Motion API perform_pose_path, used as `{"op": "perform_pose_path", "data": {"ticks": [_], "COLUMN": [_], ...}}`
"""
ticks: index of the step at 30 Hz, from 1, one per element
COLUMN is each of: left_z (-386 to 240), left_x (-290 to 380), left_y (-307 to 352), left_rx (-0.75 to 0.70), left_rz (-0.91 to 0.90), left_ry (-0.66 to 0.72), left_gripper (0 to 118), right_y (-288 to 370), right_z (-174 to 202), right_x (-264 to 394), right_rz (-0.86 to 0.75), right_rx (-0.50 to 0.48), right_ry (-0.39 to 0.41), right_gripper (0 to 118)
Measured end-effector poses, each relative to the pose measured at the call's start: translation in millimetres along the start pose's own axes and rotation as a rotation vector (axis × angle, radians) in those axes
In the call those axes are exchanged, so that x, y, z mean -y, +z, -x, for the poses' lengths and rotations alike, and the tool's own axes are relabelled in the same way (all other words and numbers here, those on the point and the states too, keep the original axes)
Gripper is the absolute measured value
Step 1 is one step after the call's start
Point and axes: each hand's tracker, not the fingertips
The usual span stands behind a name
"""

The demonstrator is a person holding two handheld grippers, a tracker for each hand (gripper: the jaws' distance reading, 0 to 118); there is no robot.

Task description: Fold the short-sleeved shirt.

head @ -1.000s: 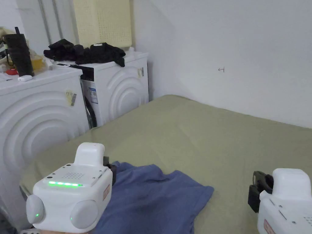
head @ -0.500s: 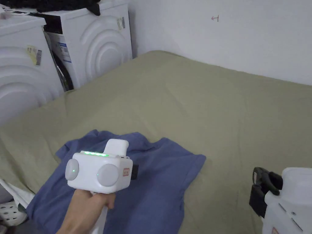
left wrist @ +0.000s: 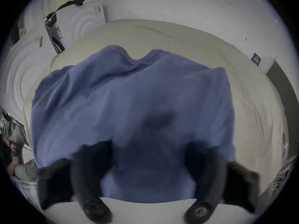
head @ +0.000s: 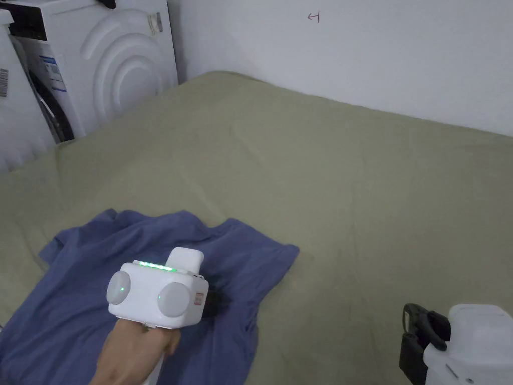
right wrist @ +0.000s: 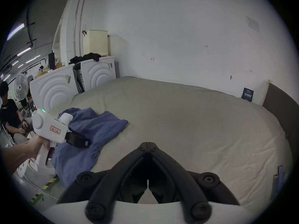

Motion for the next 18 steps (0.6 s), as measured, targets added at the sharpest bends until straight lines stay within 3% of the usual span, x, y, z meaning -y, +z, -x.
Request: {"op": "perform_pose_path", "data": {"ticks": [1, 4, 8, 18], "left_z": [0.8, 14.1, -7.7, -196.6], "left_x": [-3.1, -7.6, -27.5, -100.9], "left_y": [5.2, 19.0, 61.4, 135.4], "left_rx": [-0.052, 0.024, 0.06, 0.296], "left_rz": [-0.032, -0.02, -0.111, -0.284], "left_ry": [0.006, 0.097, 0.031, -0.228], "left_gripper": [0, 0, 0, 0], "right_y": [5.8, 25.3, 52.5, 124.7], "right_z": [-5.6, -22.8, -49.4, -125.8], "right_x": [0.4, 2.3, 3.9, 12.4], "right_rz": [-0.002, -0.007, -0.033, -0.084], "right_rx": [0.008, 0.031, 0.084, 0.253], "right_ry": [-0.003, -0.014, -0.026, -0.084], "right_gripper": [2, 2, 2, 2]}}
